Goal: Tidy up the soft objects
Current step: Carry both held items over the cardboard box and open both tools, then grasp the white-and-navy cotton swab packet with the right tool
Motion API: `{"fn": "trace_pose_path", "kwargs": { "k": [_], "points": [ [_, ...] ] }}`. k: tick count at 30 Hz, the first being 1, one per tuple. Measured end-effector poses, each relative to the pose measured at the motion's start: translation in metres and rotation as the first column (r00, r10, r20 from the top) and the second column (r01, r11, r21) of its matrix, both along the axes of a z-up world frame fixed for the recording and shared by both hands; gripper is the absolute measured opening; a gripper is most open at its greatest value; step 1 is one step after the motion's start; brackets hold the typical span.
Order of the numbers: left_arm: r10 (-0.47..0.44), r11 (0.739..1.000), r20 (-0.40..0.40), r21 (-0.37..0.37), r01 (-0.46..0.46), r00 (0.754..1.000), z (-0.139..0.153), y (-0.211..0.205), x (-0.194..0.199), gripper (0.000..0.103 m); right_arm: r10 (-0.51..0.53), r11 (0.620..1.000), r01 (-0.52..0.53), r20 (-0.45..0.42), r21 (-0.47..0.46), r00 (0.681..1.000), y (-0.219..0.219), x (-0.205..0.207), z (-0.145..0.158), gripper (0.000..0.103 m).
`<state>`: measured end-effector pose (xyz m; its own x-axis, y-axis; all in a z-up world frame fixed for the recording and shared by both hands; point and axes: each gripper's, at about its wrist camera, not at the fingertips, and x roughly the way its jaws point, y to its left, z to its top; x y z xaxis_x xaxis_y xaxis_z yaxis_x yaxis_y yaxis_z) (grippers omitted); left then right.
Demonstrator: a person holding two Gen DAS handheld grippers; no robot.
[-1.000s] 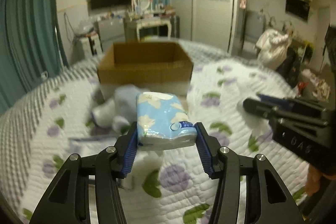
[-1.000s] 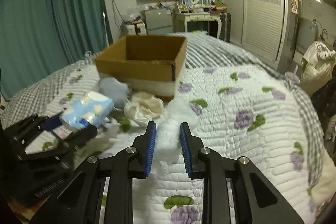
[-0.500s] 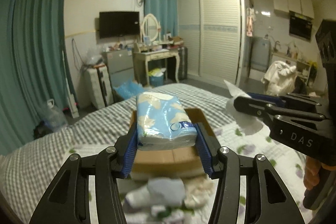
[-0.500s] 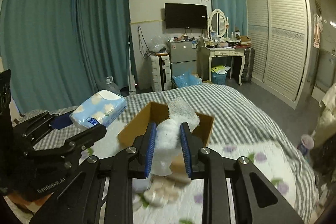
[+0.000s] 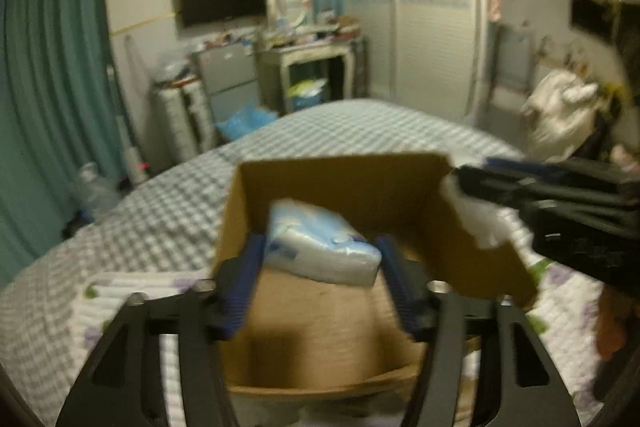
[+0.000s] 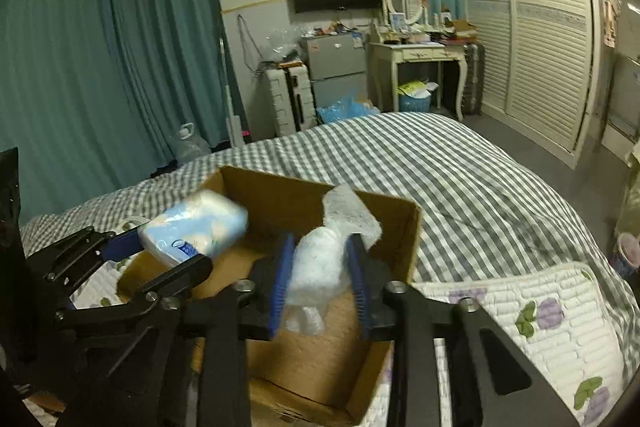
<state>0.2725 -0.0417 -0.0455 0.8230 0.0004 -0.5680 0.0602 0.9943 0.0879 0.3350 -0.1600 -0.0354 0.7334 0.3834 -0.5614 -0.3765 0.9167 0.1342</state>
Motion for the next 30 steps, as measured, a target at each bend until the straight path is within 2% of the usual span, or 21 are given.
{"fn": "trace_pose_path", "kwargs": {
  "k": [2,6,10,11,12,15,16,18,20,23,26,28,30],
  "points": [
    [0.008,1.0,0.032,0.004,-0.008,0.999,0.007,0.001,-0.01,0.081,-0.019,1.0,0.019,0.009,-0.006,1.0,-0.005,-0.006,0.005,0.055],
    [0.013,1.0,0.057,0.001,-0.013,0.998,0.04,0.006,-0.045,0.081,-0.047,0.998,0.049,0.054,-0.027,0.997,-0.014,-0.034,0.036,0.062],
    [0.026,0.999,0.113,0.03,-0.029,0.993,0.084,0.025,-0.11,0.084,-0.051,0.997,0.057,0.122,-0.043,0.991,-0.022,-0.082,0.091,0.073],
    [0.026,0.999,0.121,0.033,-0.031,0.992,0.091,0.032,-0.125,0.094,-0.052,0.997,0.061,0.14,-0.055,0.989,-0.022,-0.1,0.105,0.079],
    [0.026,0.999,0.132,0.038,-0.031,0.991,0.098,0.038,-0.142,0.096,-0.049,0.996,0.06,0.156,-0.066,0.987,-0.021,-0.118,0.117,0.083],
    [0.038,0.997,0.167,0.061,-0.049,0.985,0.107,0.06,-0.199,0.096,-0.026,0.995,0.041,0.166,-0.087,0.986,-0.011,-0.168,0.136,0.093],
    [0.048,0.996,0.169,0.06,-0.059,0.984,0.106,0.066,-0.209,0.096,-0.015,0.995,0.03,0.16,-0.094,0.987,-0.007,-0.181,0.136,0.093],
    [0.066,0.996,0.159,0.05,-0.075,0.985,0.095,0.082,-0.23,0.096,0.017,0.994,-0.001,0.144,-0.111,0.989,0.007,-0.212,0.127,0.093],
    [0.09,0.995,0.132,0.037,-0.096,0.987,0.079,0.095,-0.249,0.096,0.047,0.992,-0.032,0.117,-0.122,0.992,0.024,-0.24,0.104,0.093],
    [0.134,0.991,0.095,0.001,-0.135,0.986,0.048,0.114,-0.272,0.096,0.104,0.989,-0.1,0.034,-0.112,0.994,0.052,-0.269,0.052,0.093],
    [0.164,0.986,0.083,-0.043,-0.161,0.983,0.02,0.131,-0.277,0.096,0.152,0.981,-0.157,-0.047,-0.116,0.987,0.086,-0.285,-0.006,0.093],
    [0.164,0.986,0.064,-0.049,-0.161,0.984,0.006,0.136,-0.273,0.096,0.189,0.972,-0.203,-0.117,-0.116,0.975,0.108,-0.284,-0.041,0.093],
    [0.162,0.987,0.049,-0.033,-0.16,0.986,-0.01,0.136,-0.269,0.096,0.181,0.969,-0.201,-0.135,-0.146,0.974,0.122,-0.277,-0.064,0.093]
  ]
}}
